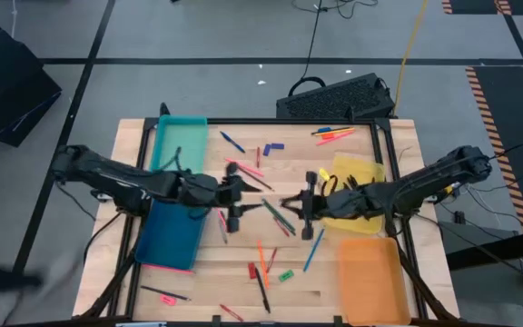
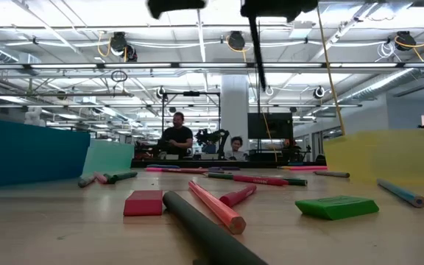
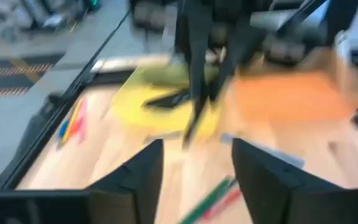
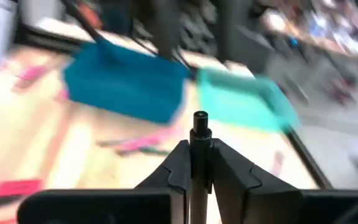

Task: Sort crayons/erasers/pens/pencils in bins
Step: Put the black pen into the yellow bin, then put the gray crayon into the orange bin

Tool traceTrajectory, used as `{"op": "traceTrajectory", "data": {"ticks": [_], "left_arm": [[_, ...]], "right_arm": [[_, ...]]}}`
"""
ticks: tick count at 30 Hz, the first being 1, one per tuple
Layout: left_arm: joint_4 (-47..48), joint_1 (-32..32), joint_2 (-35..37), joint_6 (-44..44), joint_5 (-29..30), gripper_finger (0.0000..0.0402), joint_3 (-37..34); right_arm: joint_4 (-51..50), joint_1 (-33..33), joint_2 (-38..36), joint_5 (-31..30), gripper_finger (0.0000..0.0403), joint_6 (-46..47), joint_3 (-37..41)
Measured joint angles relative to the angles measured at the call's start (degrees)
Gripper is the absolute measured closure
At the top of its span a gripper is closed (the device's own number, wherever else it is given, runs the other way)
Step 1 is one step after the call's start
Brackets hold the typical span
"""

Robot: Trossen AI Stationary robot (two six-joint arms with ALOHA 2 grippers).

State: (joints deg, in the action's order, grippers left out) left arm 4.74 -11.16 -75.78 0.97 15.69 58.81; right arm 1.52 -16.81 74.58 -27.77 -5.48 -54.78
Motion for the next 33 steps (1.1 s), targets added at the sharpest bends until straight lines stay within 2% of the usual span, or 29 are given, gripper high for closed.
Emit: {"op": "traceTrajectory", "data": {"ticks": [3,7,11,13,17,26,30,33], "left_arm": [[8.08,-0.01,4.48,-2.41,3.25,0.0180,0.00],[14.08,-0.09,6.50,-5.72,6.97,0.0173,-0.01],[14.51,0.02,6.28,-7.31,8.43,0.0172,-0.11],[14.55,0.00,5.63,-7.54,8.43,0.0172,-0.11],[14.56,0.00,5.25,-8.31,8.54,0.0172,-0.10],[14.93,-2.25,4.36,-10.05,9.70,0.0172,-0.11],[14.60,-5.01,4.69,-10.16,10.55,0.0172,-0.11],[14.90,-6.65,4.56,-10.01,10.83,0.0172,-0.11]], "right_arm": [[-24.16,1.72,-0.50,-3.97,0.0368,10.59,-8.33],[-52.40,6.21,0.12,-1.90,0.0368,30.97,-15.75],[-72.56,11.11,0.10,2.15,0.0368,46.22,-15.28],[-78.95,13.02,0.08,2.69,0.0368,51.74,-13.06],[-79.59,17.00,-0.23,4.31,0.0368,55.71,-5.78],[-61.06,26.74,-0.30,10.50,0.0351,50.21,9.92],[-62.77,28.21,-0.32,11.63,0.0315,47.44,10.88],[-65.80,27.64,-0.34,11.76,0.0277,46.64,7.80]]}}
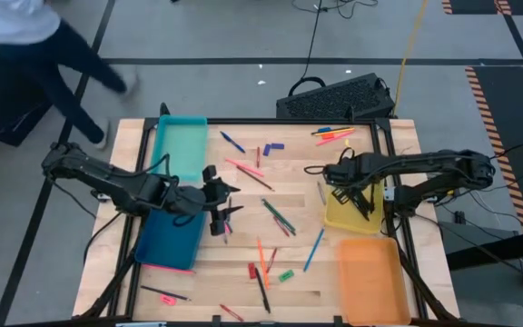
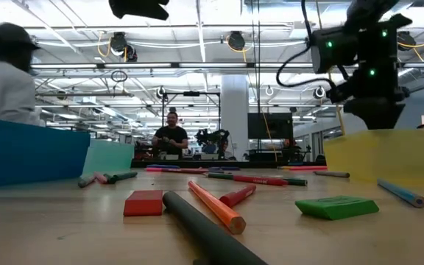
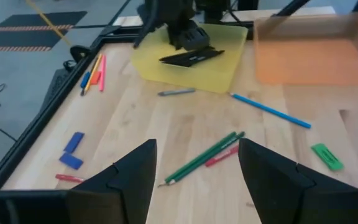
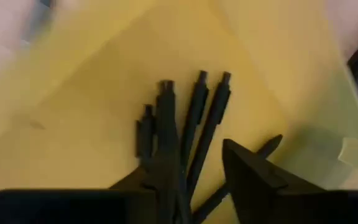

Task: Sort crayons/erasers/pens/pencils in bins
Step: Put the gray crayon into the orange bin

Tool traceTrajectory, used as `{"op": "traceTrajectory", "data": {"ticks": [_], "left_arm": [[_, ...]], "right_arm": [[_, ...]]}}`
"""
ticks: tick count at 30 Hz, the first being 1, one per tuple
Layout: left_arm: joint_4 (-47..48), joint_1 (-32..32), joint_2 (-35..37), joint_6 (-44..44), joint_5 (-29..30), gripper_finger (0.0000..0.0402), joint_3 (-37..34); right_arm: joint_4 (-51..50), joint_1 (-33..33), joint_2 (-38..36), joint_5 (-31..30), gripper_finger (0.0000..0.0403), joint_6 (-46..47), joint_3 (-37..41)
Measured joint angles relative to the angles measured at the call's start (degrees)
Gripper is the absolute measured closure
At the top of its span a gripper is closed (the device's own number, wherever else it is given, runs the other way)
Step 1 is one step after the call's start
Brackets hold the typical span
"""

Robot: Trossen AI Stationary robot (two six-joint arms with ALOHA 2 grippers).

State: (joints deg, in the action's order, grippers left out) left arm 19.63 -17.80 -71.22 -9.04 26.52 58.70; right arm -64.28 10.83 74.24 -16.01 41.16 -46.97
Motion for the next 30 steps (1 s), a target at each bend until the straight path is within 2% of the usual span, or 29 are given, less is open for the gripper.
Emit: {"op": "traceTrajectory", "data": {"ticks": [5,9,17,22,27,30], "left_arm": [[-0.11,-0.54,0.04,0.28,4.29,0.0172,0.00],[-0.54,-0.48,0.46,1.35,7.59,0.0172,0.00],[-2.44,-0.24,0.44,2.61,7.63,0.0172,0.00],[0.04,-0.92,0.44,0.99,7.60,0.0172,0.00],[3.09,-1.83,0.44,-0.74,7.62,0.0172,0.00],[3.47,-1.86,0.44,-0.88,7.66,0.0172,0.00]], "right_arm": [[0.82,-2.71,0.00,-0.13,0.0226,-0.75,-7.39],[8.85,-5.42,2.76,-0.15,0.0223,-2.93,-12.64],[9.98,-4.22,21.79,0.16,0.0245,-11.82,-23.80],[8.14,-3.16,28.54,6.53,0.0245,-14.31,-24.66],[0.73,-5.09,28.46,8.91,0.0247,-12.33,-24.41],[-4.80,-7.34,27.37,12.66,0.0247,-10.40,-24.43]]}}
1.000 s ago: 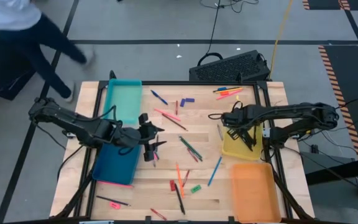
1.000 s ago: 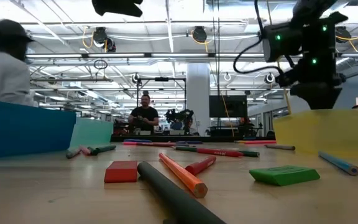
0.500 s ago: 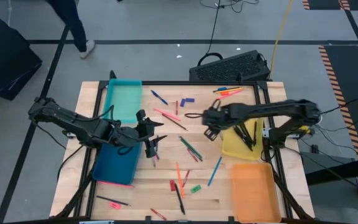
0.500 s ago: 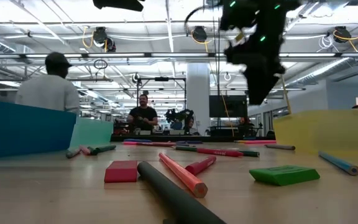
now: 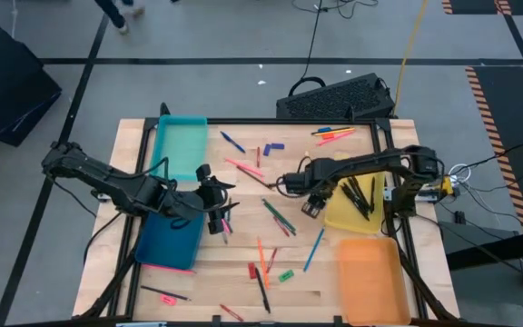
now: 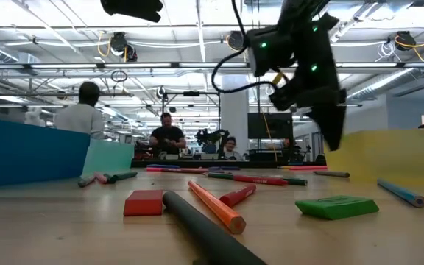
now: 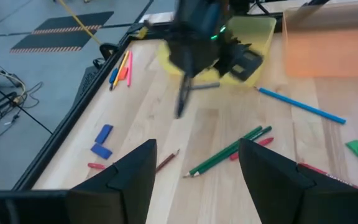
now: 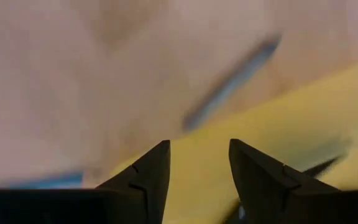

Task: Sort crayons/erasers/pens/pencils in bins
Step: Put the gray crayon into the orange bin

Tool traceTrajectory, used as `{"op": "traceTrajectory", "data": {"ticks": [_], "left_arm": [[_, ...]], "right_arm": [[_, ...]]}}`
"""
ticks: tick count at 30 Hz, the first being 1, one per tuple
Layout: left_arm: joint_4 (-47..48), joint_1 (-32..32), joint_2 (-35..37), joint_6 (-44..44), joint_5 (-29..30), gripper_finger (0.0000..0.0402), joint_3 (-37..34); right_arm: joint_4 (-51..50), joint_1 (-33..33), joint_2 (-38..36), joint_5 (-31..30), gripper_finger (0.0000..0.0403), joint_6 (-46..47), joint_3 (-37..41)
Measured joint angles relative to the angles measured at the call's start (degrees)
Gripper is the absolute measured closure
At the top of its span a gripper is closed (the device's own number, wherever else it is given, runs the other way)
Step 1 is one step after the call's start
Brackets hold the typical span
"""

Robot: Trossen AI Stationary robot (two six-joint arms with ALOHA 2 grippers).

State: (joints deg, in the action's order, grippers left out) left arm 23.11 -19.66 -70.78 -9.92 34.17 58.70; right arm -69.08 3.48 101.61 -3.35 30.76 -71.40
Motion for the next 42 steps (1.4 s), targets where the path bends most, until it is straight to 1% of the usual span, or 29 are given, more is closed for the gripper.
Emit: {"op": "traceTrajectory", "data": {"ticks": [3,4,7,10,14,20,26,28,33,36,39,42], "left_arm": [[0.30,0.00,0.00,-0.27,0.02,0.0172,0.00],[0.36,0.00,0.00,-0.31,0.05,0.0172,0.00],[0.46,0.02,0.00,-0.28,0.26,0.0172,0.00],[0.64,0.02,0.00,0.40,0.50,0.0172,0.00],[0.86,0.02,0.00,0.58,0.55,0.0172,0.00],[1.83,-0.71,-0.02,0.31,0.96,0.0172,-0.02],[1.98,-0.75,-0.02,0.29,1.04,0.0172,-0.02],[2.05,-0.74,-0.02,0.34,1.03,0.0172,-0.02],[2.26,-0.74,-0.02,0.08,1.03,0.0172,-0.02],[2.43,-0.74,-0.02,-0.40,1.03,0.0172,-0.04],[2.46,-0.74,-0.02,-0.74,1.03,0.0172,-0.04],[2.49,-0.74,-0.02,-0.91,1.03,0.0172,-0.04]], "right_arm": [[-6.52,-2.43,0.07,4.69,0.0247,0.89,0.01],[-8.13,-3.17,0.07,5.36,0.0248,1.18,0.00],[-9.09,-4.71,-0.04,4.75,0.0248,2.16,-0.10],[-4.83,-5.04,-0.49,1.99,0.0248,3.21,0.05],[4.18,-2.87,-0.40,-0.92,0.0248,3.17,0.05],[11.27,3.76,-0.42,-4.09,0.0248,2.79,0.07],[10.76,8.28,2.60,-4.02,0.0248,-0.66,0.07],[10.38,9.04,4.09,-2.79,0.0248,-1.96,0.07],[8.29,10.46,7.05,-1.93,0.0248,-4.09,0.07],[7.27,11.12,8.71,0.53,0.0248,-5.16,0.01],[7.37,11.20,9.81,0.60,0.0248,-6.01,-0.21],[8.32,11.14,10.44,2.05,0.0260,-6.66,-0.17]]}}
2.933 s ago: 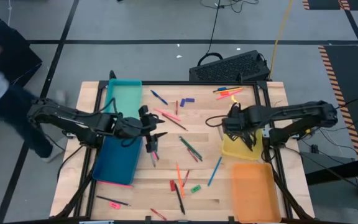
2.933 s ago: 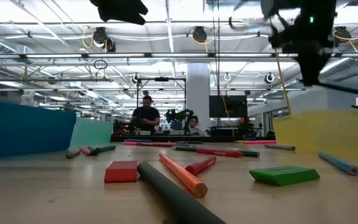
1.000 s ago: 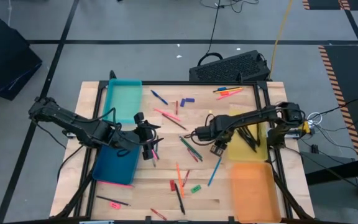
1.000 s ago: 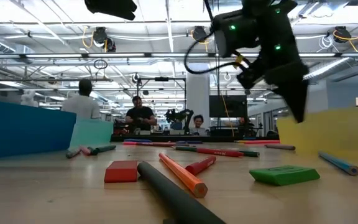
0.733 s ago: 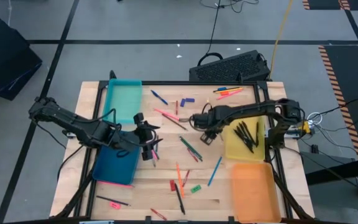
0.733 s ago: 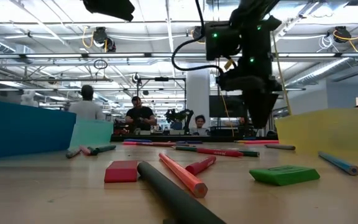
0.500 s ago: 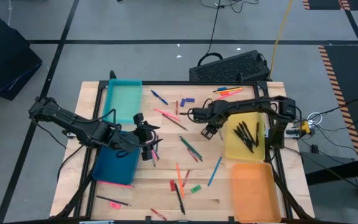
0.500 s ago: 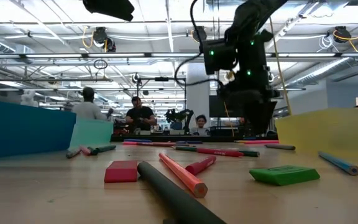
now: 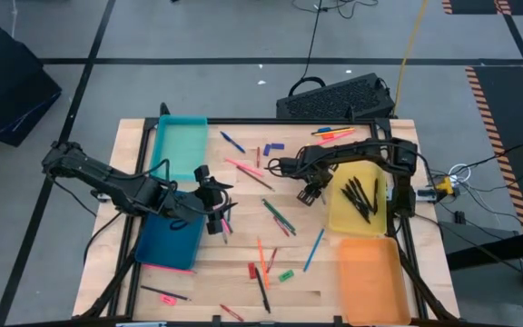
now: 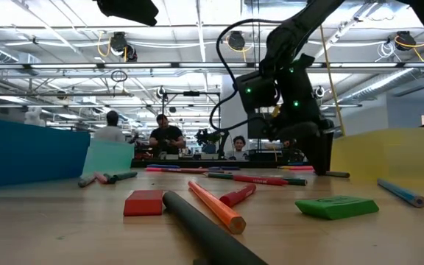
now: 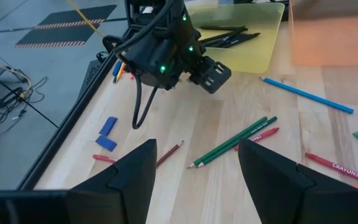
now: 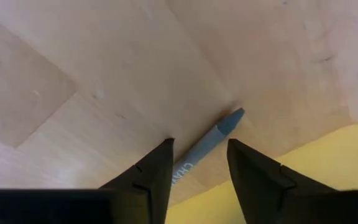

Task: Sort crayons/erasers/pens/pencils in bins
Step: Put the gray crayon into the orange bin

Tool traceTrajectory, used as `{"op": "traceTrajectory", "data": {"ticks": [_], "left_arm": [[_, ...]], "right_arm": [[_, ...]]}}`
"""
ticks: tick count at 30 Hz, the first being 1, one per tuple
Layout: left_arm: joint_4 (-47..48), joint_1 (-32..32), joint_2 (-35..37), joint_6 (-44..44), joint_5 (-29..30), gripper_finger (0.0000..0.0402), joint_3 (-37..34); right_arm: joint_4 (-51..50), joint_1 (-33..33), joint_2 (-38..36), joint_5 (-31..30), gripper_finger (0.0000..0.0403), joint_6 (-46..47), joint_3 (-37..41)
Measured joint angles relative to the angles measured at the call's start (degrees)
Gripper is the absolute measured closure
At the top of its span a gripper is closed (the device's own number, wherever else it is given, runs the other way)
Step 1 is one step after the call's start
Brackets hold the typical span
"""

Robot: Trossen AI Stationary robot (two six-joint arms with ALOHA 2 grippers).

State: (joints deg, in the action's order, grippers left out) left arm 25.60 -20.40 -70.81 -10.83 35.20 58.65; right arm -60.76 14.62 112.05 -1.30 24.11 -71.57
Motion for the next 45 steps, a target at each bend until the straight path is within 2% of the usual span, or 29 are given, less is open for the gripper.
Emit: {"op": "traceTrajectory", "data": {"ticks": [12,18,25,32,37,45], "left_arm": [[1.69,-0.02,0.00,-1.66,0.00,0.0172,0.00],[1.69,-0.02,0.00,-1.87,0.00,0.0172,0.00],[1.22,-0.77,0.00,-2.22,-0.02,0.0172,0.00],[1.19,-2.03,0.00,-3.36,0.90,0.0172,0.00],[0.93,-2.25,0.00,-3.48,0.90,0.0172,0.00],[-2.72,-1.75,-0.12,-1.52,1.01,0.0172,0.00]], "right_arm": [[2.04,-1.58,-0.31,1.34,0.0383,-1.25,0.11],[4.68,-3.79,-2.94,1.69,0.0382,-1.38,0.46],[9.62,-8.76,-9.45,1.58,0.0383,0.86,0.33],[17.81,-18.04,-17.83,1.62,0.0383,5.68,0.33],[24.07,-27.76,-23.33,1.81,0.0383,13.67,0.29],[24.27,-44.97,-24.70,0.10,0.0383,24.71,-4.61]]}}
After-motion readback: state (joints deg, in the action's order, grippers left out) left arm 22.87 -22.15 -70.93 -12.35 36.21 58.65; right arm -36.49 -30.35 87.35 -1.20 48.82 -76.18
